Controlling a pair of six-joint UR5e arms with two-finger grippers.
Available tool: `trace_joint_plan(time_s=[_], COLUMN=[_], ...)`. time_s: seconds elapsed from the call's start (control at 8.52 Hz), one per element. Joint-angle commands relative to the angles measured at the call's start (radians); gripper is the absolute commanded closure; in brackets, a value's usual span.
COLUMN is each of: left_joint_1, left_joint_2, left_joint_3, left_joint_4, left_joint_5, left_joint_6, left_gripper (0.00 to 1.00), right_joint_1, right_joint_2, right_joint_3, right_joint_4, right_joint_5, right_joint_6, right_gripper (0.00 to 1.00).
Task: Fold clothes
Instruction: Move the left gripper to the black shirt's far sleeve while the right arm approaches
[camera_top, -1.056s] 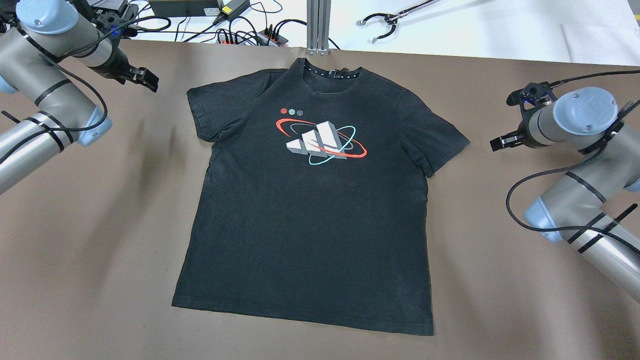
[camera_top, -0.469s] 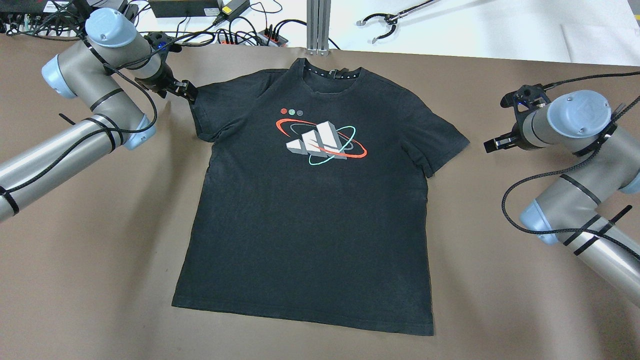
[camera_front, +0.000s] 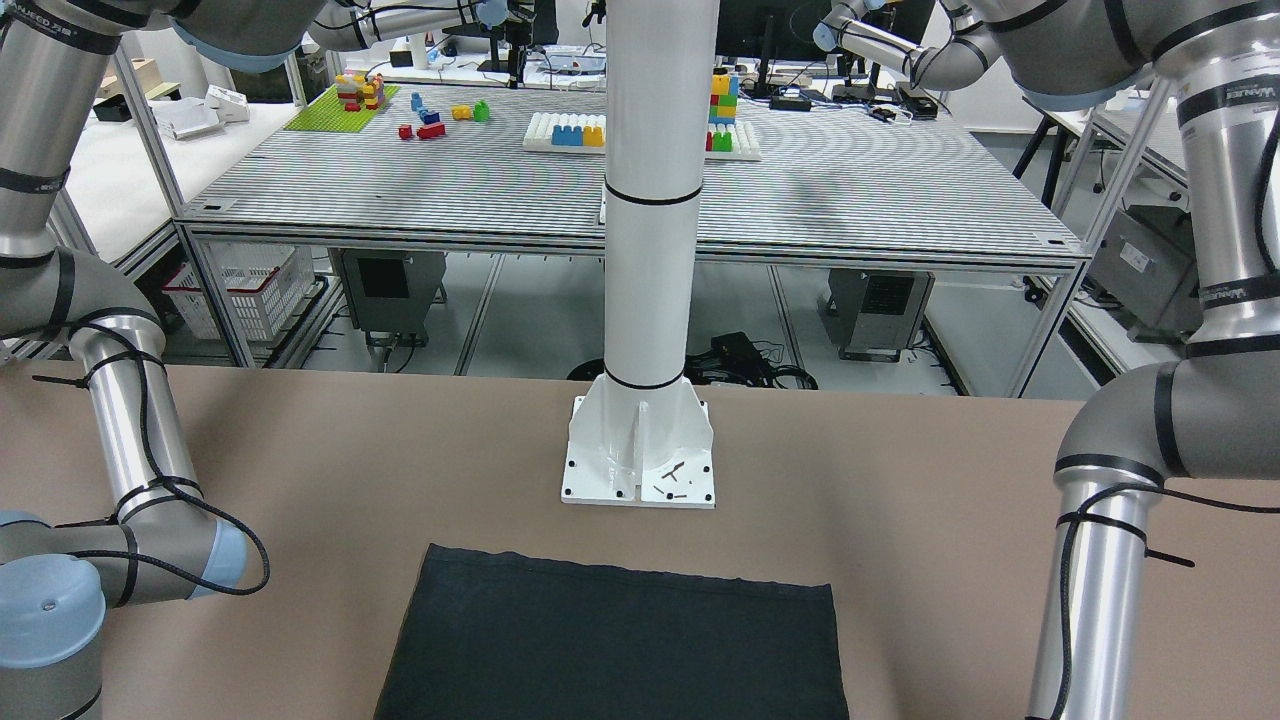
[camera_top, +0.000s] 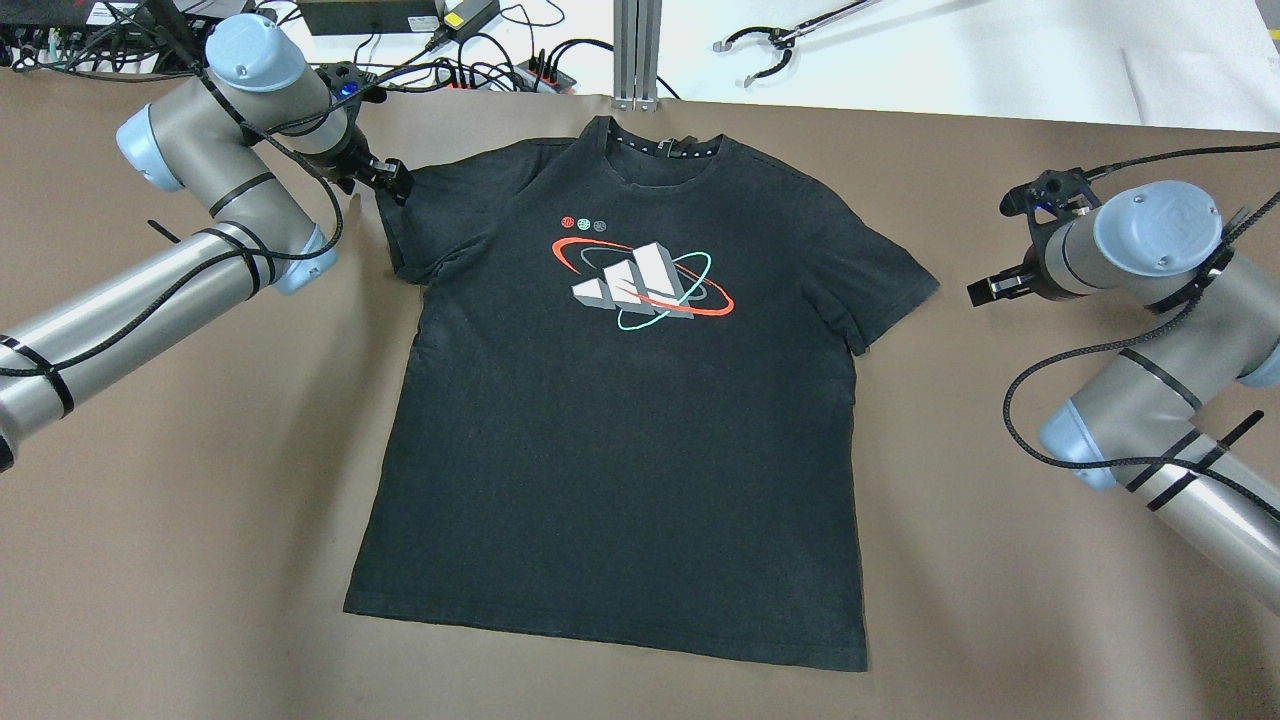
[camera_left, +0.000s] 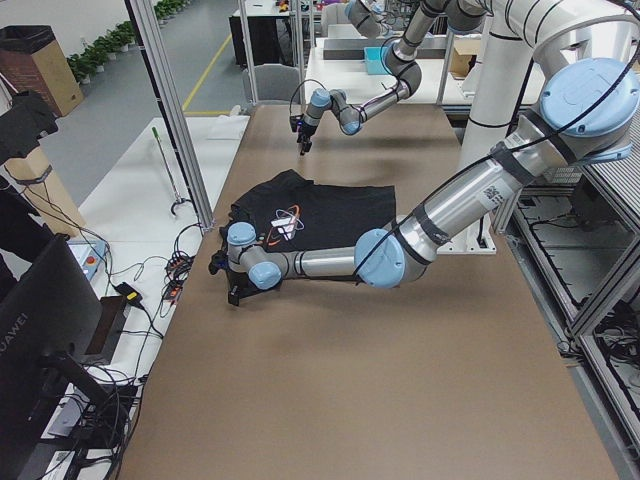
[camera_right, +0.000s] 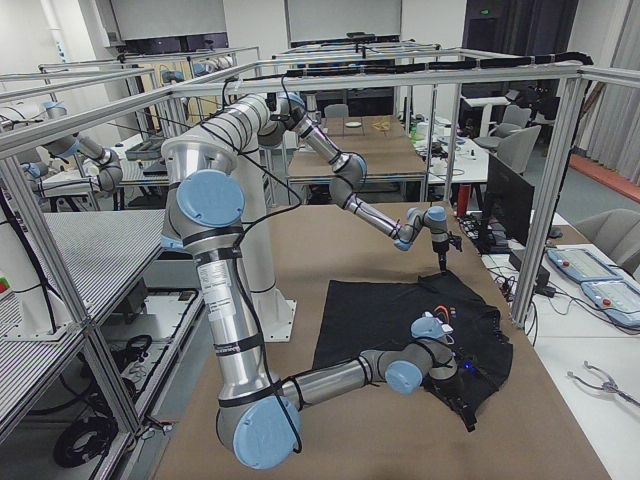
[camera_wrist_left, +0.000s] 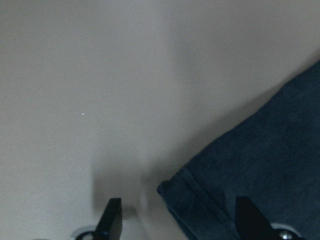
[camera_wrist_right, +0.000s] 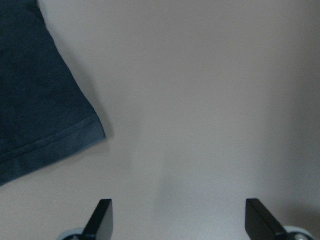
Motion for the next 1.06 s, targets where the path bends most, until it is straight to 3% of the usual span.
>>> trace_joint_plan(time_s=[0.0,0.35,0.7,0.94], left_joint_1=[-0.001,-0.001,-0.002,-0.022], left_joint_2=[-0.010,-0.010,-0.014,-0.017], left_joint_3=[0.015,0.015,0.011,-0.020], left_joint_4=[0.000,-0.003,-0.005,-0.006], left_joint_5=[0.016,0.019,0.015,0.005], left_joint_6=[0.000,0.000,0.000,-0.006], left_gripper=[0.38,0.80,0.99,1.00], right_joint_1=[0.000,0.000,0.000,0.000], right_joint_2=[0.002,0.002,0.002,0.002], right_joint_3=[0.001,0.001,0.000,0.001], right_joint_4=[0.001,-0.001,-0.001,-0.001], right_joint_5=[0.000,-0.002,-0.005,-0.003], right_joint_6=[-0.001,-0.004,-0.006,-0.004], right_gripper=[0.06,0.06,0.06,0.06])
